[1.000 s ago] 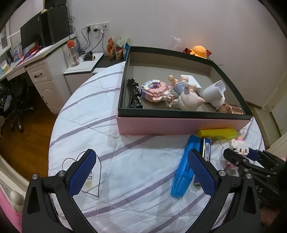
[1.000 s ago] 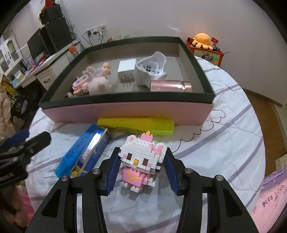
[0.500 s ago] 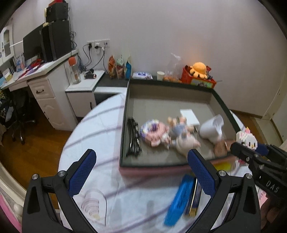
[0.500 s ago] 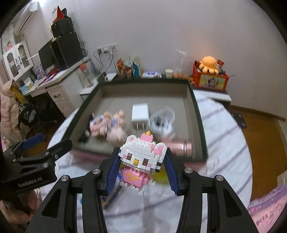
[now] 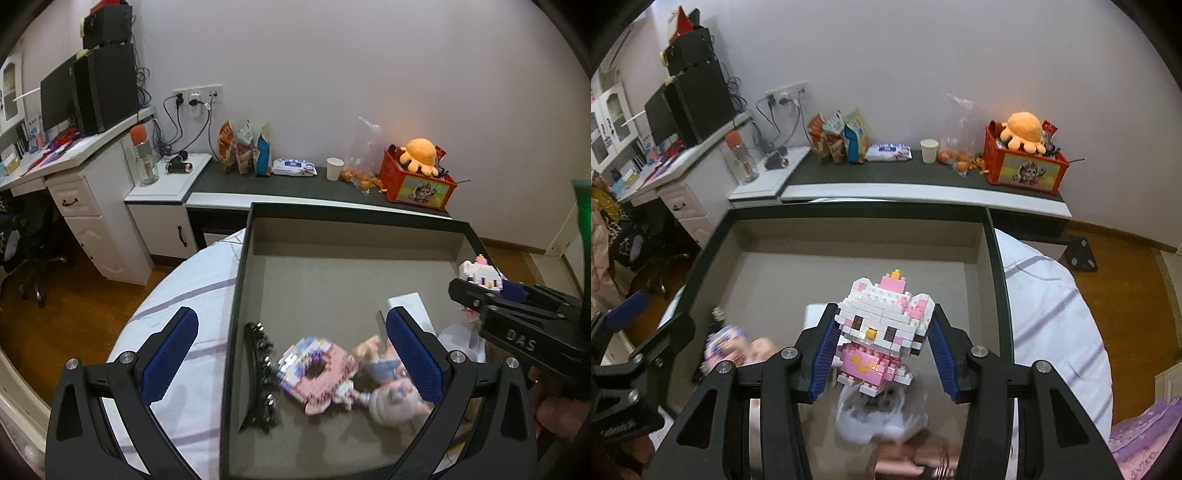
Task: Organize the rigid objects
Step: 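Lift the cat figure into the pink box and open the right gripper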
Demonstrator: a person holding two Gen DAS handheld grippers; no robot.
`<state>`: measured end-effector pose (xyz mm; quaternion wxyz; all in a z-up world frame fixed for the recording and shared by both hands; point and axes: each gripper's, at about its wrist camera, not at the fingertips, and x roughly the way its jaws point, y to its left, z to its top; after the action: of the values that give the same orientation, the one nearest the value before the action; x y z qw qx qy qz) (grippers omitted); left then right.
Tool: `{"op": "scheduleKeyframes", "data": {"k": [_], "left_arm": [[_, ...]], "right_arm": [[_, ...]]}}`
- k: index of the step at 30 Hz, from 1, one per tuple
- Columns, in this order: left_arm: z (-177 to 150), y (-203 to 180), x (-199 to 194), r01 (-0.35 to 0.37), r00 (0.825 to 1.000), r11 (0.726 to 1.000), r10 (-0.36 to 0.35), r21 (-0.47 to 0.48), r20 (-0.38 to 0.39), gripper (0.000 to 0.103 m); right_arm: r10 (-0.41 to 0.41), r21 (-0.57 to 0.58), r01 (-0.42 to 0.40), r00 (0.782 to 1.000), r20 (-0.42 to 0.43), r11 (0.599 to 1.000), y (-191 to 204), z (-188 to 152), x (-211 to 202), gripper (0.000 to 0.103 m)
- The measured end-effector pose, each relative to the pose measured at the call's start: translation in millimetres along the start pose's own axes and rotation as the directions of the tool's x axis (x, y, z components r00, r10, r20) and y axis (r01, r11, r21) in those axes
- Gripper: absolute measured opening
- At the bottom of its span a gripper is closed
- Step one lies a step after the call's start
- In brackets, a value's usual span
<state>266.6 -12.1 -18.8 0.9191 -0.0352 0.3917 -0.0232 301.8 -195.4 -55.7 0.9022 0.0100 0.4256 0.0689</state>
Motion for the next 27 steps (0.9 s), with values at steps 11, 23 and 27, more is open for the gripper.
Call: {"op": "scheduleKeyframes", "data": {"k": [11,23,27], "left_arm": [[-3.4,-6.1,14.9,0.01,1.0,1.0,-0.01,0.01,-0.025,0.103],[-14.6,-3.8,-33.6,0.017,1.0,1.0,-0.018,0.014,0.021,0.103],[-21.5,-4.5,-56.9,0.017,0.999,1.0,-0.018,0.022,0.039,0.103]], "right_arm": [[-0.035,-0.017,0.034,0.997,-0.074,0.999,0.4,3.4,28.1,0.06],[-0.023,0.013,0.023,0.999,0.041,1.0,2.8,-8.0,-28.6,0.083],[-0.025,0.034,0.023,0.997,0.072,0.999,1.9,-20.2,-51.9,0.085]]}}
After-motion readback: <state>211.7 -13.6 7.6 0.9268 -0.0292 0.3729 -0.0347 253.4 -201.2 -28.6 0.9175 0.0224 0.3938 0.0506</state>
